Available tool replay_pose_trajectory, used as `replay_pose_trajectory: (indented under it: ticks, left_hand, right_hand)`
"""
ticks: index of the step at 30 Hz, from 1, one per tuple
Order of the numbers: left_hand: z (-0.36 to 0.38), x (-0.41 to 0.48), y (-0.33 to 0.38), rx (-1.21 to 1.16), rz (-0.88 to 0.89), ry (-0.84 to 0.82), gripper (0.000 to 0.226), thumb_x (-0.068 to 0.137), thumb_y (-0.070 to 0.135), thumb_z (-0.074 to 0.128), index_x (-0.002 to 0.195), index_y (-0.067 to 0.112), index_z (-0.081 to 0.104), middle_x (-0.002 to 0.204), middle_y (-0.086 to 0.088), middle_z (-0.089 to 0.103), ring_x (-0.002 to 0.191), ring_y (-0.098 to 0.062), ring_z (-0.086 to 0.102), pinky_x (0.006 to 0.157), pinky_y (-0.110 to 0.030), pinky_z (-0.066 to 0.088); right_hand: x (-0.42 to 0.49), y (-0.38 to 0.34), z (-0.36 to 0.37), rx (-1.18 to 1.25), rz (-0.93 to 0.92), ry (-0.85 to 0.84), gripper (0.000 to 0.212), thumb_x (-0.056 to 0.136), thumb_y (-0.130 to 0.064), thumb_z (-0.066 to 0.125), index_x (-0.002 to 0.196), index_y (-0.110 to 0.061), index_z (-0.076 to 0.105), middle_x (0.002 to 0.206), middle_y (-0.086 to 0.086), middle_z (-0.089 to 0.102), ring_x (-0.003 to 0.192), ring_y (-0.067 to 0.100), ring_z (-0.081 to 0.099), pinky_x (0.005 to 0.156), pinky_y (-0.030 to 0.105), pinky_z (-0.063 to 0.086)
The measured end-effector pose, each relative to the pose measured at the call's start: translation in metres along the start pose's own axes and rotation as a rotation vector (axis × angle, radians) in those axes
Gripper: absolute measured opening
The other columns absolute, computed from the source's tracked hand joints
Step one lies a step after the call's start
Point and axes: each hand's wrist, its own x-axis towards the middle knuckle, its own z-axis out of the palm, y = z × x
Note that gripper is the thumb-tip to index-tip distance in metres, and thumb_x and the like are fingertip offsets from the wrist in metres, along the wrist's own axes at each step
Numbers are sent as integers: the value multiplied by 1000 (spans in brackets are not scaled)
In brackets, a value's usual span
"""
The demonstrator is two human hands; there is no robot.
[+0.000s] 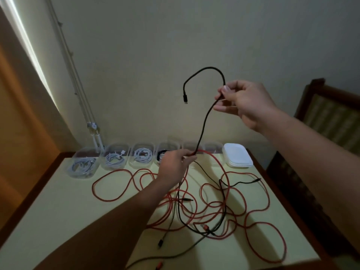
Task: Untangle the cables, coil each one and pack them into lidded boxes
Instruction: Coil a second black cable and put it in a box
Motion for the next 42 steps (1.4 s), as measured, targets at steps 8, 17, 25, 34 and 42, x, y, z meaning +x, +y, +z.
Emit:
replay_pose_trajectory:
  ticks: [8,17,25,34,42]
  left_hand:
    - [-18,4,14,90,297,147,27,92,50,63,114,38,73,81,17,70,68,2,58,61,-19,44]
    - [-18,2,22,318,409,38,35,100,53,51,94,30,76,58,10,46,55,-14,46,53,-28,32]
    - [-28,13,33,515,285,-150,31,99,35,44,87,18,66,79,-8,65,76,-32,62,59,-35,43]
    - [-44,15,32,467,235,-86,36,93,36,46,65,14,51,61,-7,58,60,-29,50,57,-34,41]
    - [-82,28,60,-195,-84,-2,25,98,20,57,87,5,75,83,3,77,69,-7,73,67,-28,60]
  right_hand:
    - [-2,30,-27,60,190,206,18,102,0,52,84,1,55,83,15,58,62,21,64,50,26,57]
    - [-7,68,-15,180,330,221,17,104,-15,55,93,-3,59,95,15,67,62,22,71,54,31,60]
    - [-78,120,20,-596,120,-131,40,101,-50,50,95,-16,70,88,2,75,68,18,72,65,36,60]
    - [-83,145,10,-341,284,-164,55,110,-42,30,96,-5,68,67,13,73,44,20,53,46,23,41]
    - [-74,170,-3,-1010,225,50,59,96,-51,54,147,-24,44,143,8,48,131,35,44,107,51,39]
